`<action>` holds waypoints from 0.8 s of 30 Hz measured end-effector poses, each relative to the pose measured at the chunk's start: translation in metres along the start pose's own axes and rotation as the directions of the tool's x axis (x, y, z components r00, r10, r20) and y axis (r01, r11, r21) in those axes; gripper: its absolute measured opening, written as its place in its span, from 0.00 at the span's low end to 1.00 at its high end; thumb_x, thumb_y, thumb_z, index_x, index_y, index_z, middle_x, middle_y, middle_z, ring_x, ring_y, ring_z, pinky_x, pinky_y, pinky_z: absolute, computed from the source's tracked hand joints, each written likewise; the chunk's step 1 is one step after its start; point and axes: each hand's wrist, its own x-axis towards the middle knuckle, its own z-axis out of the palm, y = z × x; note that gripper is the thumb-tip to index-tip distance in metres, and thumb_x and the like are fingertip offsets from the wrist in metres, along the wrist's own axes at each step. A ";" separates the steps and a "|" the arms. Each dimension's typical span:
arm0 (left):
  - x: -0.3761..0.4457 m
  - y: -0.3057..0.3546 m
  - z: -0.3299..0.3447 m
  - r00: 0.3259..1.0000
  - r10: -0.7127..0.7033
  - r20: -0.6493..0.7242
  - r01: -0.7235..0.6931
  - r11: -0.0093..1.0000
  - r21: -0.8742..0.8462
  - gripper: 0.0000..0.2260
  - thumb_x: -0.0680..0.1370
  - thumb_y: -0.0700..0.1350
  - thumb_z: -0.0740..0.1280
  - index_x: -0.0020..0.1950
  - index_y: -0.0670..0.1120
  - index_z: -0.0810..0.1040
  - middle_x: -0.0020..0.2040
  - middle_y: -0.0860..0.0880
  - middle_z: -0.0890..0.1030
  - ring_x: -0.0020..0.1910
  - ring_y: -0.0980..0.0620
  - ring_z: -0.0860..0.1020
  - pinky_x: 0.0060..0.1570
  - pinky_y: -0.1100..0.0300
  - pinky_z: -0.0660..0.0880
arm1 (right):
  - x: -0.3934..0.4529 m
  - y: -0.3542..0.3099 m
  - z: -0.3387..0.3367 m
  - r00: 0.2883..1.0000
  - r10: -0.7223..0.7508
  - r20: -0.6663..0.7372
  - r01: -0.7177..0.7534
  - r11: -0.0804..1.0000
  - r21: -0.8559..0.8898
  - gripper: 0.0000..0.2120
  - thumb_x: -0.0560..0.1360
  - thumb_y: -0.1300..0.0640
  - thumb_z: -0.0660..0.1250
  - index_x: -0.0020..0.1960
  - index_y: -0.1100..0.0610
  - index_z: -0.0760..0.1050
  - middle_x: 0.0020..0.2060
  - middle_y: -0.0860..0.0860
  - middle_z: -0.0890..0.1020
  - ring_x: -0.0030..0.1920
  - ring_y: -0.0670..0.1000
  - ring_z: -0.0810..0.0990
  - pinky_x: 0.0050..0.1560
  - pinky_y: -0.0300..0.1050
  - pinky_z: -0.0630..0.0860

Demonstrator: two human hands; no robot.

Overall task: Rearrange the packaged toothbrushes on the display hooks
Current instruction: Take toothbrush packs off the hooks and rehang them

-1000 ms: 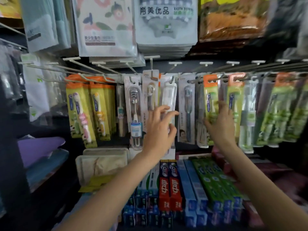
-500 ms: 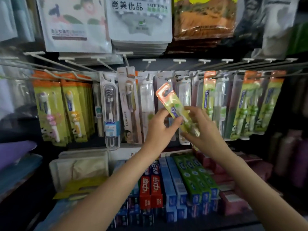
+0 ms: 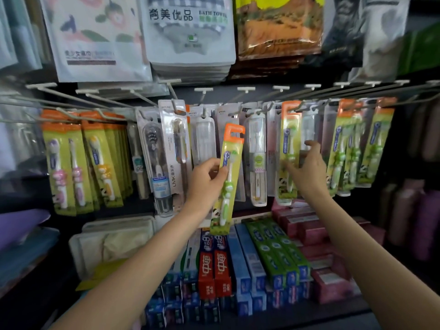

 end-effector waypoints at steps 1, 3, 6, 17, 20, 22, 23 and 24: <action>0.000 0.000 -0.001 1.000 -0.006 0.006 0.006 1.000 -0.013 0.05 0.78 0.39 0.63 0.48 0.43 0.79 0.40 0.53 0.79 0.38 0.63 0.76 0.38 0.75 0.70 | 0.000 -0.001 0.000 1.000 -0.013 -0.022 0.013 1.000 0.015 0.26 0.74 0.59 0.67 0.68 0.59 0.60 0.55 0.59 0.74 0.45 0.54 0.75 0.41 0.38 0.71; 0.000 0.000 -0.002 1.000 -0.003 0.013 0.004 1.000 -0.028 0.06 0.78 0.39 0.63 0.50 0.42 0.79 0.41 0.54 0.80 0.37 0.67 0.76 0.39 0.75 0.70 | -0.004 -0.002 -0.004 0.995 -0.067 -0.075 0.067 0.998 0.000 0.24 0.75 0.62 0.65 0.68 0.57 0.62 0.52 0.57 0.74 0.40 0.51 0.72 0.35 0.36 0.67; -0.002 0.000 -0.003 1.000 0.006 0.019 -0.006 1.000 -0.028 0.06 0.78 0.39 0.63 0.50 0.43 0.79 0.41 0.55 0.80 0.37 0.68 0.76 0.40 0.75 0.71 | -0.007 -0.006 -0.018 0.985 -0.172 -0.024 0.164 0.967 -0.193 0.24 0.73 0.65 0.64 0.68 0.54 0.66 0.53 0.56 0.71 0.45 0.54 0.71 0.44 0.47 0.69; -0.034 -0.010 -0.071 0.958 0.001 -0.287 -0.007 1.000 -0.019 0.06 0.80 0.41 0.60 0.50 0.42 0.76 0.40 0.44 0.78 0.38 0.53 0.75 0.38 0.65 0.71 | -0.077 -0.067 0.011 0.921 -0.385 0.060 0.375 0.917 0.135 0.21 0.70 0.65 0.68 0.62 0.59 0.68 0.51 0.50 0.75 0.42 0.48 0.73 0.35 0.30 0.66; -0.038 -0.017 -0.115 0.910 -0.038 -0.412 0.035 0.999 -0.014 0.06 0.80 0.39 0.60 0.45 0.47 0.74 0.37 0.50 0.73 0.33 0.62 0.71 0.35 0.71 0.67 | -0.088 -0.098 0.045 0.824 -0.513 0.241 0.463 0.854 0.236 0.24 0.71 0.65 0.68 0.65 0.57 0.66 0.54 0.53 0.76 0.46 0.49 0.75 0.41 0.40 0.72; -0.040 -0.025 -0.145 0.842 -0.081 -0.534 0.069 0.997 -0.042 0.03 0.79 0.38 0.61 0.47 0.44 0.73 0.38 0.52 0.74 0.35 0.61 0.72 0.37 0.70 0.67 | -0.094 -0.117 0.067 0.764 -0.562 0.317 0.489 0.825 0.284 0.25 0.72 0.63 0.68 0.67 0.56 0.65 0.57 0.55 0.76 0.48 0.52 0.77 0.43 0.47 0.75; -0.041 -0.029 -0.159 0.799 -0.106 -0.592 0.087 0.994 -0.060 0.03 0.79 0.36 0.61 0.49 0.43 0.72 0.39 0.52 0.75 0.37 0.61 0.72 0.38 0.69 0.68 | -0.097 -0.125 0.078 0.731 -0.592 0.340 0.513 0.804 0.299 0.26 0.72 0.63 0.68 0.68 0.56 0.64 0.57 0.55 0.76 0.50 0.55 0.78 0.44 0.49 0.75; -0.043 -0.033 -0.174 0.755 -0.139 -0.641 0.109 0.990 -0.086 0.04 0.79 0.36 0.61 0.51 0.43 0.71 0.41 0.51 0.76 0.38 0.61 0.73 0.39 0.69 0.70 | -0.100 -0.132 0.088 0.702 -0.617 0.355 0.535 0.786 0.308 0.26 0.72 0.63 0.68 0.68 0.56 0.64 0.58 0.56 0.76 0.51 0.57 0.78 0.44 0.49 0.74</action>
